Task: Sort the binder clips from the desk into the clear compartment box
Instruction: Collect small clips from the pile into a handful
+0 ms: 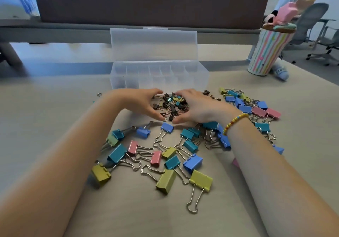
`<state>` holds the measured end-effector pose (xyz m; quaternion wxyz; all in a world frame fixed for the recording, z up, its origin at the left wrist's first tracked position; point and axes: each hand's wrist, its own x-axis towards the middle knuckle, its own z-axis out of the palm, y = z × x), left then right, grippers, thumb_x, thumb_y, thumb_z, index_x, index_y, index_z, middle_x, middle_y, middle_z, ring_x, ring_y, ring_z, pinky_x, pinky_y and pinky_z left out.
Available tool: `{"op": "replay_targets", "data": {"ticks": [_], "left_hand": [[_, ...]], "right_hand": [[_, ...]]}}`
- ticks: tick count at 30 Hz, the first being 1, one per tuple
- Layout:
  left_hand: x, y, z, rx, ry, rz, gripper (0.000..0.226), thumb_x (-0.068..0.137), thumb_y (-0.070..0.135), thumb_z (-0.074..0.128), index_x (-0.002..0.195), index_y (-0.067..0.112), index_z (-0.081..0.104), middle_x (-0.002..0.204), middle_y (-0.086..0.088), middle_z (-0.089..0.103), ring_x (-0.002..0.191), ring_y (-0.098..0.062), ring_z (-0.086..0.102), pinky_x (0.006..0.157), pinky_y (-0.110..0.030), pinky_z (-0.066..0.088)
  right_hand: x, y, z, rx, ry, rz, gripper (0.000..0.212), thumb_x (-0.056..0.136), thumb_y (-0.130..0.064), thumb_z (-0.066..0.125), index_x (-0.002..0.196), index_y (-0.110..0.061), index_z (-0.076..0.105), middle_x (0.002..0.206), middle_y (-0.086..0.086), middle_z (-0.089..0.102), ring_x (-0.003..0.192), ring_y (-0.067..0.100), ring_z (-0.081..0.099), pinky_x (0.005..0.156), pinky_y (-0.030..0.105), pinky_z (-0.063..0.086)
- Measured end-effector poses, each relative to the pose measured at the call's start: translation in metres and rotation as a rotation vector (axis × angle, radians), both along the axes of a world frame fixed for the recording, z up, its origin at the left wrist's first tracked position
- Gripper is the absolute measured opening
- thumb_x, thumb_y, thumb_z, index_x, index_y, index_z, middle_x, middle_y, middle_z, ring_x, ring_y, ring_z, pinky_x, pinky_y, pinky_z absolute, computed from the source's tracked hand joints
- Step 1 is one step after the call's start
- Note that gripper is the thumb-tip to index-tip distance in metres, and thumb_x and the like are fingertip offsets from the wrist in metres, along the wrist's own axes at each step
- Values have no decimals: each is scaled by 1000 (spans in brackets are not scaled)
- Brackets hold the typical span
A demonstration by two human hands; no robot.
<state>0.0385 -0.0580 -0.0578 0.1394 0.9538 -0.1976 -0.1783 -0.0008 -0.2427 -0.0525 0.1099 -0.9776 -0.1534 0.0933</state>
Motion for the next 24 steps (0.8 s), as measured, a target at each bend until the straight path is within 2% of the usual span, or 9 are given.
{"op": "replay_targets", "data": {"ticks": [3, 8, 10, 13, 15, 18, 21, 24], "left_hand": [[2, 2, -6, -14, 17, 8, 102, 72, 48, 72, 149, 22, 11, 154, 2, 24, 138, -18, 29, 114, -32, 25], [0, 5, 0, -127, 28, 15, 81, 77, 30, 72, 144, 21, 27, 145, 1, 38, 131, -16, 39, 107, -29, 31], [-1, 5, 0, -106, 2, 5, 81, 77, 32, 72, 144, 24, 27, 146, 0, 35, 129, -17, 40, 106, -29, 33], [-3, 1, -2, -9, -54, -34, 86, 78, 42, 69, 147, 24, 20, 153, 1, 20, 136, -19, 29, 111, -31, 25], [-5, -4, -3, 32, -82, -53, 81, 82, 45, 64, 147, 22, 22, 151, 0, 27, 137, -19, 28, 110, -31, 25], [-5, -7, -3, -1, -112, -35, 69, 85, 39, 62, 144, 19, 32, 143, -3, 39, 127, -20, 40, 107, -33, 33], [-3, -5, -7, -25, -111, 19, 74, 84, 40, 62, 145, 20, 26, 143, -6, 33, 126, -23, 42, 107, -34, 35], [0, 3, -7, 62, -86, 49, 78, 82, 50, 59, 147, 26, 22, 146, -5, 24, 129, -26, 37, 111, -38, 32]], "right_hand": [[7, 4, -6, -39, 29, 27, 99, 77, -55, 65, 150, -22, 8, 157, -2, 9, 144, 20, 12, 117, 48, 11], [19, 12, -8, -53, -4, 24, 96, 80, -57, 60, 150, -20, 7, 158, -2, 6, 145, 17, 7, 118, 47, 5], [22, 14, -12, -39, 6, 35, 92, 82, -58, 57, 150, -21, 7, 158, -2, 7, 145, 17, 8, 118, 47, 9], [21, 13, -18, -14, 7, 41, 88, 84, -59, 53, 150, -23, 9, 158, -2, 11, 144, 22, 11, 116, 46, 15], [20, 12, -18, -17, -14, 24, 83, 86, -58, 51, 150, -24, 10, 158, -3, 12, 144, 24, 11, 114, 46, 14], [19, 13, -18, -36, -42, 29, 78, 89, -56, 48, 150, -24, 12, 156, -2, 15, 142, 25, 12, 113, 45, 15], [19, 15, -20, -32, -82, 19, 76, 89, -55, 47, 149, -23, 14, 154, -1, 15, 141, 25, 12, 112, 43, 16], [19, 16, -22, -36, -89, 20, 74, 91, -54, 45, 150, -24, 11, 157, -3, 8, 143, 22, 5, 114, 45, 11]]}}
